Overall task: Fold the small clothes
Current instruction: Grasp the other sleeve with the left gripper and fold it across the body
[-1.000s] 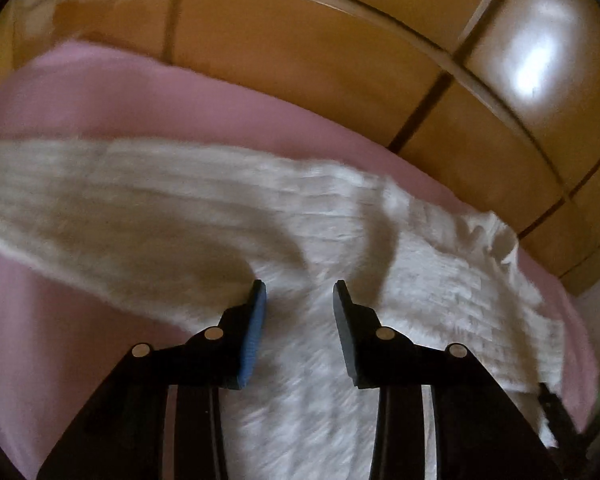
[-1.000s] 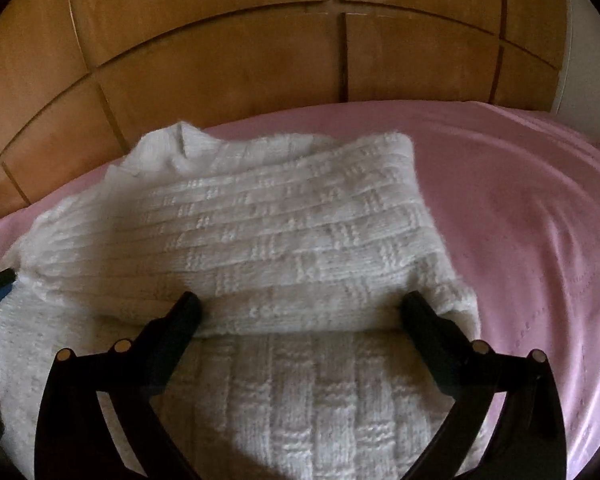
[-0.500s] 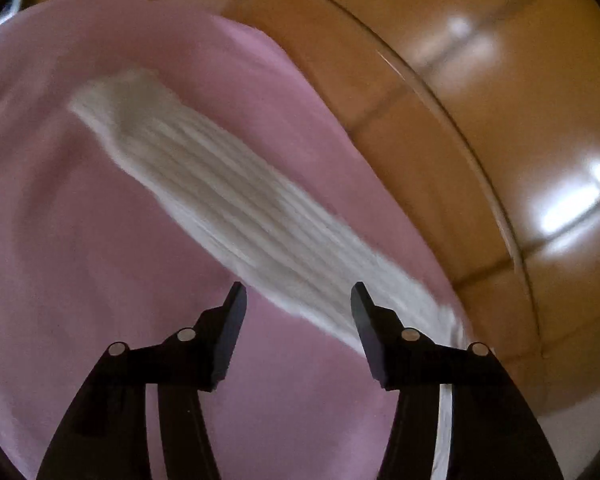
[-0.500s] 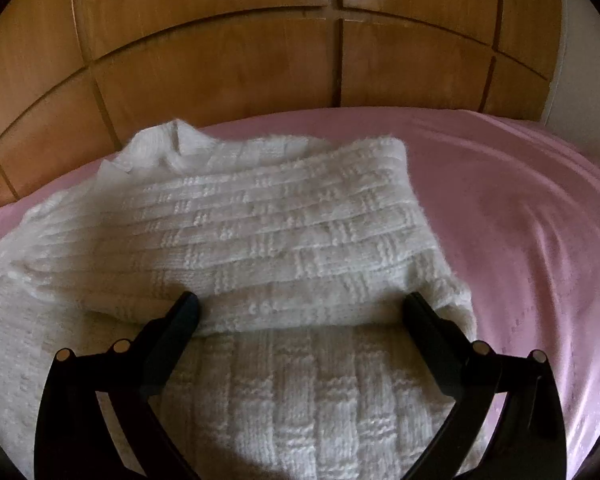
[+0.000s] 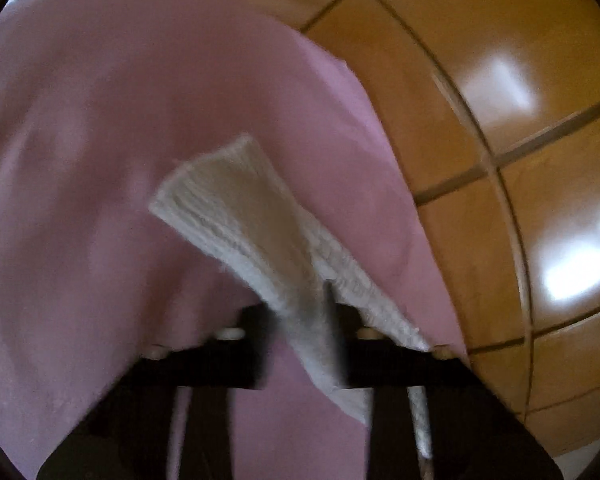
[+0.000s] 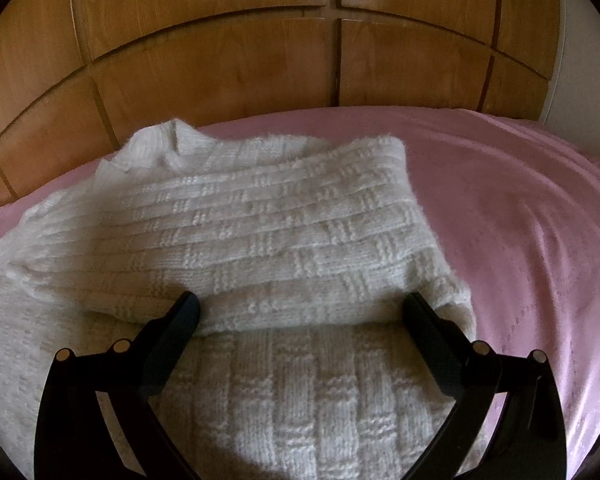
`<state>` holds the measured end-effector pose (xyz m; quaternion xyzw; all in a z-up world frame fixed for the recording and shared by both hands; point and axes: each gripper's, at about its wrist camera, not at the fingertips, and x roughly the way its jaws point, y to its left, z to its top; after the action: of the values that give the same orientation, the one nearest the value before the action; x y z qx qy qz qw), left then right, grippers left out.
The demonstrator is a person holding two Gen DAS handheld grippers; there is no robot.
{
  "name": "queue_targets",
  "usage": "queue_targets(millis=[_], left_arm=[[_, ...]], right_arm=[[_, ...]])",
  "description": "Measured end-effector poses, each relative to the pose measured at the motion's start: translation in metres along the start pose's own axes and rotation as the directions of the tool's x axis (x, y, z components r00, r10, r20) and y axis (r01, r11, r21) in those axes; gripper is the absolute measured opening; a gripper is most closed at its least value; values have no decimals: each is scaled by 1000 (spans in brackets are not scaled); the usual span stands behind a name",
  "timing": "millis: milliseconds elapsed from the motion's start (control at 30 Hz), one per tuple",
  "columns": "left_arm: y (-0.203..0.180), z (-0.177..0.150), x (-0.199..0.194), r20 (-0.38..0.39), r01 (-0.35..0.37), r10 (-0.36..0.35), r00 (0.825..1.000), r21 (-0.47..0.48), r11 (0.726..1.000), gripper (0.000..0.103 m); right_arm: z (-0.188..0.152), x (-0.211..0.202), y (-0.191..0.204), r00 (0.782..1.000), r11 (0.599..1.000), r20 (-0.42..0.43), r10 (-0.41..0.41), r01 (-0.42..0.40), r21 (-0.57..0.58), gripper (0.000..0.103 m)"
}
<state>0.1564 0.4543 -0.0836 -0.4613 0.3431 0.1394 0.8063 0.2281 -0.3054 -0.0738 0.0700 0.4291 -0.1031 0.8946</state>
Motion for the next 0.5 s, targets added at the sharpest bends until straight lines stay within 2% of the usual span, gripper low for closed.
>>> queue_targets(millis=[67, 133, 200, 300, 367, 433, 500], left_arm=[[-8, -4, -1, -1, -1, 1, 1000, 30, 1000, 8], [-22, -13, -4, -13, 49, -48, 999, 56, 997, 8], [-49, -27, -12, -19, 105, -104, 994, 135, 985, 8], [-95, -60, -21, -49, 185, -179, 983, 260, 948, 8], [-130, -92, -23, -84, 228, -212, 974, 349, 909, 8], [-164, -130, -23, -124, 272, -241, 962, 440, 856, 8], [-191, -160, -19, -166, 306, -257, 952, 489, 817, 8]], right_arm=[[0, 0, 1, 1000, 1000, 3, -11, 12, -8, 101], [0, 1, 2, 1000, 1000, 2, -22, 22, -14, 101], [-1, 1, 3, 1000, 999, 3, -29, 29, -16, 101], [0, 2, 3, 1000, 999, 3, -28, 29, -19, 101], [0, 3, 2, 1000, 1000, 2, -24, 24, -15, 101], [0, 3, 1, 1000, 1000, 3, -19, 19, -11, 101], [-1, 4, 1, 1000, 1000, 4, -19, 19, -11, 101]])
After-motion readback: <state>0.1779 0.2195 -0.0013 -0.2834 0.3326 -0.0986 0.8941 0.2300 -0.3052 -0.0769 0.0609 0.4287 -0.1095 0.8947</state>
